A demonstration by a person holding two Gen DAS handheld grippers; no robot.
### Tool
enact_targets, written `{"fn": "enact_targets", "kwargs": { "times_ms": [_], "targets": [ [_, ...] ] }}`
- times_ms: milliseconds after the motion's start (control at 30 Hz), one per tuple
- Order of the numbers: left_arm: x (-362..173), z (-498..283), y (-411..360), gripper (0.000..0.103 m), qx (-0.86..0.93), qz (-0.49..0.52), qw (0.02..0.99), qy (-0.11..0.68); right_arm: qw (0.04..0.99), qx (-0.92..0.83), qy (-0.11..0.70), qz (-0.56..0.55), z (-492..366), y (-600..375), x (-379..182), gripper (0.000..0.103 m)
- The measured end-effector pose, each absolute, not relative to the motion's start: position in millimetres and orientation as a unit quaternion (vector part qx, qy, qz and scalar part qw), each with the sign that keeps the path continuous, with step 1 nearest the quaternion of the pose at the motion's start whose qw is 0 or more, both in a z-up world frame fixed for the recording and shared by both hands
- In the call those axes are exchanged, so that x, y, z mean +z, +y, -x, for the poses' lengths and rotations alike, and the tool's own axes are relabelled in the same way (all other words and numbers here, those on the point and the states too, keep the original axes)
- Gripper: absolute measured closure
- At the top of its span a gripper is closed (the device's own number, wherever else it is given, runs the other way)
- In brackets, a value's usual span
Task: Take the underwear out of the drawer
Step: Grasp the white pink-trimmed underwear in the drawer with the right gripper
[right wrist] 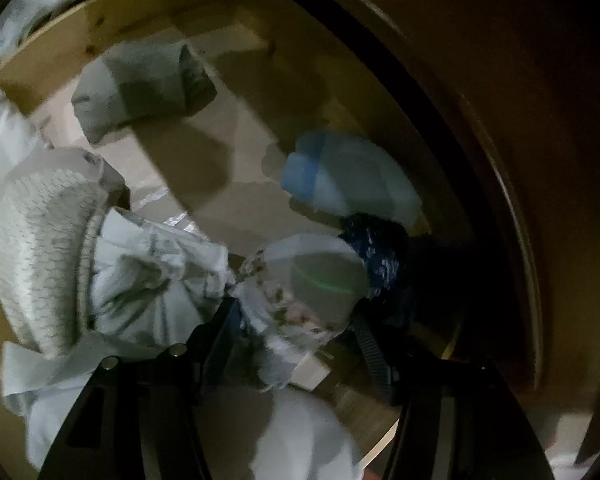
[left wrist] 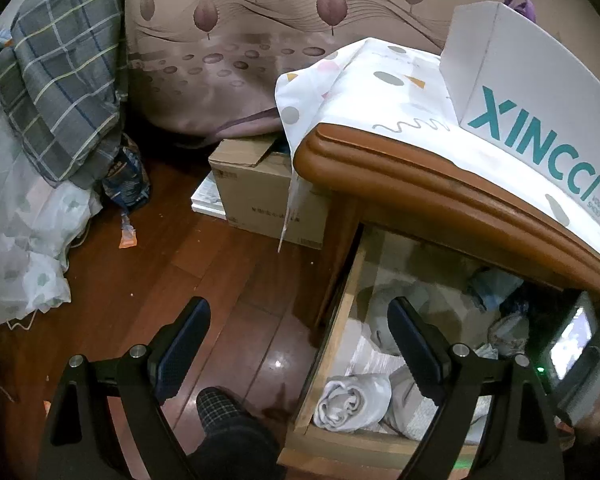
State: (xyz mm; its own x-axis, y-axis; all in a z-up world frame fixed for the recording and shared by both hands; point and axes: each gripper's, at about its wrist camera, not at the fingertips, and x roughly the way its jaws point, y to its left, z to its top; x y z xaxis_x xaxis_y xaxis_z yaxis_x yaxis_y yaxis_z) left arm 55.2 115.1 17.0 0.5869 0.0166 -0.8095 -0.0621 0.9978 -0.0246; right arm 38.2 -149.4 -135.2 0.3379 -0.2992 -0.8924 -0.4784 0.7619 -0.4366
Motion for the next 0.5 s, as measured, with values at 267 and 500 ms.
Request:
{"fn": "enact_targets", "kwargs": {
  "times_ms": [267,500],
  "targets": [
    [16,-54,115,0.015,0.019,0.027,0.888,0.458,0.737,0.078,0.566,0.361,-37,-137,-141,0.073],
    [13,-57,117,0.015,0.013,0.040,0.883,0.467,0.749,0.091,0.553,0.354,-19,-125,-122,0.076]
  ]
}}
